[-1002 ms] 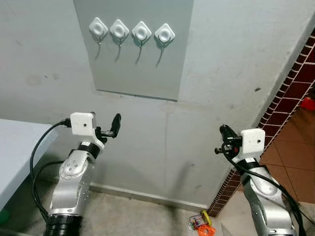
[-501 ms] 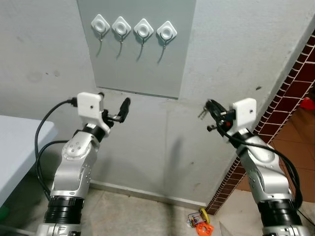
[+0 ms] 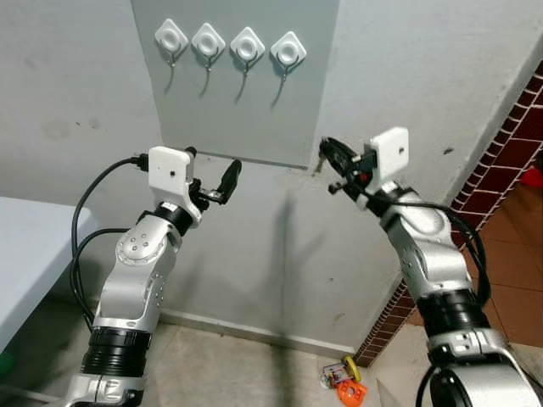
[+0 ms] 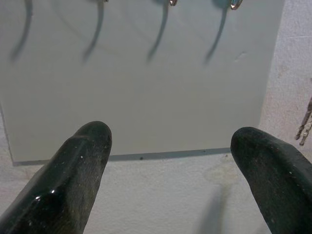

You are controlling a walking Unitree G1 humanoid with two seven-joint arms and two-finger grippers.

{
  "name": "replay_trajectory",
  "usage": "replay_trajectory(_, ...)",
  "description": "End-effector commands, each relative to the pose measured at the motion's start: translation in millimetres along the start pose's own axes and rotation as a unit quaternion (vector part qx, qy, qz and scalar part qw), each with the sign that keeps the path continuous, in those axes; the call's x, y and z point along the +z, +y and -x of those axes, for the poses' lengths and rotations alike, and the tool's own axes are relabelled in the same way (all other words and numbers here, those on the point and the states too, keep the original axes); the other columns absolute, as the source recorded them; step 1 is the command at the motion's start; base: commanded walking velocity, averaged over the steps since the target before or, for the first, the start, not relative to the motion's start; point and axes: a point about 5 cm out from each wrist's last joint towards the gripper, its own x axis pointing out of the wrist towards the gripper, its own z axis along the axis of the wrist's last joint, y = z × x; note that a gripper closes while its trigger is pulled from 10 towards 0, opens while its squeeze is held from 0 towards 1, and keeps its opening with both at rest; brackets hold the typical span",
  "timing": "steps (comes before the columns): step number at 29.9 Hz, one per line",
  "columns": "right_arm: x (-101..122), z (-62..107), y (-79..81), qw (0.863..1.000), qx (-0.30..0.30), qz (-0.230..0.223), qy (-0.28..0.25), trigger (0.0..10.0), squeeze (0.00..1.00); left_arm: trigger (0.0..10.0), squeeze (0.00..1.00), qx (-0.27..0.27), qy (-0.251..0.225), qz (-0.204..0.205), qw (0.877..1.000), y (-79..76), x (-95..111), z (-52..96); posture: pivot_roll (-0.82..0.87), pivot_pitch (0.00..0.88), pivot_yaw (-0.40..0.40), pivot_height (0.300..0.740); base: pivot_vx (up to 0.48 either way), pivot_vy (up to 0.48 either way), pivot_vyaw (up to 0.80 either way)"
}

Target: Hang keys on a hook

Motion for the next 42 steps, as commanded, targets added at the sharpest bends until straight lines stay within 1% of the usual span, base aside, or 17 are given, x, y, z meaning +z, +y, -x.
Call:
replay_trajectory(1, 10.3, -7.8, -2.7, 1.0, 0.004, 0.002, -0.019, 10.0, 0.0, 10.0, 0.0, -0.007, -0.009, -0.007, 1.0, -1.2, 7.8, -3.5, 0.05, 0.013, -0.023, 0.74, 0.0, 0.0, 0.0)
replay_trajectory(3, 15.1, -16.6, -1.8, 1.0, 0.011, -0.005, -0.027, 10.0, 0.0, 10.0, 0.0, -0.009, -0.012, -0.007, 1.0, -2.6, 9.7, -5.6, 0.05, 0.015, -0.028, 0.74, 0.0, 0.0, 0.0)
replay_trajectory(4, 15.1, -16.6, -1.8, 1.0, 0.011, -0.005, -0.027, 10.0, 0.0, 10.0, 0.0, -0.009, -0.012, -0.007, 1.0, -2.6, 9.7, -5.6, 0.05, 0.015, -0.028, 0.74, 0.0, 0.0, 0.0)
replay_trajectory(5, 17.8, -22.0, -0.8, 0.999, 0.016, -0.008, -0.031, 10.0, 0.0, 10.0, 0.0, -0.011, -0.014, -0.007, 1.0, -3.4, 11.3, -7.0, 0.05, 0.015, -0.028, 0.74, 0.0, 0.0, 0.0)
replay_trajectory(8, 21.8, -29.4, 0.5, 0.999, 0.02, -0.014, -0.039, 10.0, 0.0, 10.0, 0.0, -0.012, -0.015, -0.006, 1.0, -4.1, 13.0, -8.3, 0.05, 0.016, -0.028, 0.74, 0.0, 0.0, 0.0)
replay_trajectory(9, 21.8, -29.4, 0.5, 0.999, 0.02, -0.014, -0.039, 10.0, 0.0, 10.0, 0.0, -0.012, -0.015, -0.006, 1.0, -4.1, 13.0, -8.3, 0.05, 0.016, -0.028, 0.74, 0.0, 0.0, 0.0)
replay_trajectory(11, 27.9, -39.2, 2.6, 0.998, 0.021, -0.031, -0.05, 10.0, 0.0, 10.0, 0.0, -0.016, -0.018, -0.005, 1.0, -5.6, 14.3, -9.1, 0.06, 0.016, -0.029, 0.74, 0.0, 0.0, 0.0)
replay_trajectory(12, 27.9, -39.2, 2.6, 0.998, 0.021, -0.031, -0.05, 10.0, 0.0, 10.0, 0.0, -0.016, -0.018, -0.005, 1.0, -5.6, 14.3, -9.1, 0.06, 0.016, -0.029, 0.74, 0.0, 0.0, 0.0)
replay_trajectory(14, 30.8, -44.3, 4.5, 0.997, 0.025, -0.046, -0.056, 10.0, 0.0, 10.0, 0.0, -0.017, -0.017, -0.006, 1.0, -6.4, 14.2, -8.6, 0.06, 0.015, -0.03, 0.74, 0.0, 0.0, 0.0)
replay_trajectory(18, 34.9, -50.7, 6.3, 0.996, 0.029, -0.056, -0.063, 10.0, 0.0, 10.0, 0.0, -0.018, -0.016, -0.006, 1.0, -7.9, 13.3, -7.8, 0.07, 0.013, -0.032, 0.74, 0.0, 0.0, 0.0)
replay_trajectory(20, 37.5, -55.1, 7.7, 0.995, 0.033, -0.072, -0.068, 10.0, 0.0, 10.0, 0.0, -0.019, -0.016, -0.004, 1.0, -9.4, 13.0, -7.5, 0.07, 0.012, -0.034, 0.74, 0.0, 0.0, 0.0)
replay_trajectory(23, 40.3, -58.8, 9.4, 0.993, 0.041, -0.082, -0.072, 10.0, 0.0, 10.0, 0.0, -0.02, -0.016, -0.004, 1.0, -10.4, 13.1, -7.9, 0.07, 0.013, -0.036, 0.74, 0.0, 0.0, 0.0)
replay_trajectory(29, 50.5, -68.2, 12.5, 0.986, 0.052, -0.131, -0.089, 10.0, 0.0, 10.0, 0.0, -0.02, -0.017, -0.003, 1.0, -11.2, 13.6, -7.4, 0.08, 0.011, -0.04, 0.74, 0.0, 0.0, 0.0)
replay_trajectory(35, 58.3, -74.2, 11.7, 0.98, 0.05, -0.166, -0.102, 10.0, 0.0, 10.0, 0.0, -0.023, -0.019, -0.005, 1.0, -13.2, 15.0, -6.8, 0.08, 0.015, -0.045, 0.74, 0.0, 0.0, 0.0)
replay_trajectory(37, 58.9, -74.7, 11.5, 0.979, 0.049, -0.169, -0.103, 10.0, 0.0, 10.0, 0.0, -0.024, -0.019, -0.005, 1.0, -13.5, 15.1, -6.9, 0.08, 0.015, -0.045, 0.74, 0.0, 0.0, 0.0)
replay_trajectory(38, 61.0, -75.7, 10.1, 0.977, 0.046, -0.181, -0.107, 10.0, 0.0, 10.0, 0.0, -0.026, -0.018, -0.006, 0.999, -14.9, 14.9, -6.4, 0.09, 0.018, -0.045, 0.74, 0.0, 0.0, 0.0)
replay_trajectory(42, 63.2, -76.7, 8.5, 0.973, 0.042, -0.197, -0.112, 10.0, 0.0, 10.0, 0.0, -0.028, -0.018, -0.007, 0.999, -16.0, 14.9, -5.6, 0.09, 0.023, -0.047, 0.74, 0.0, 0.0, 0.0)
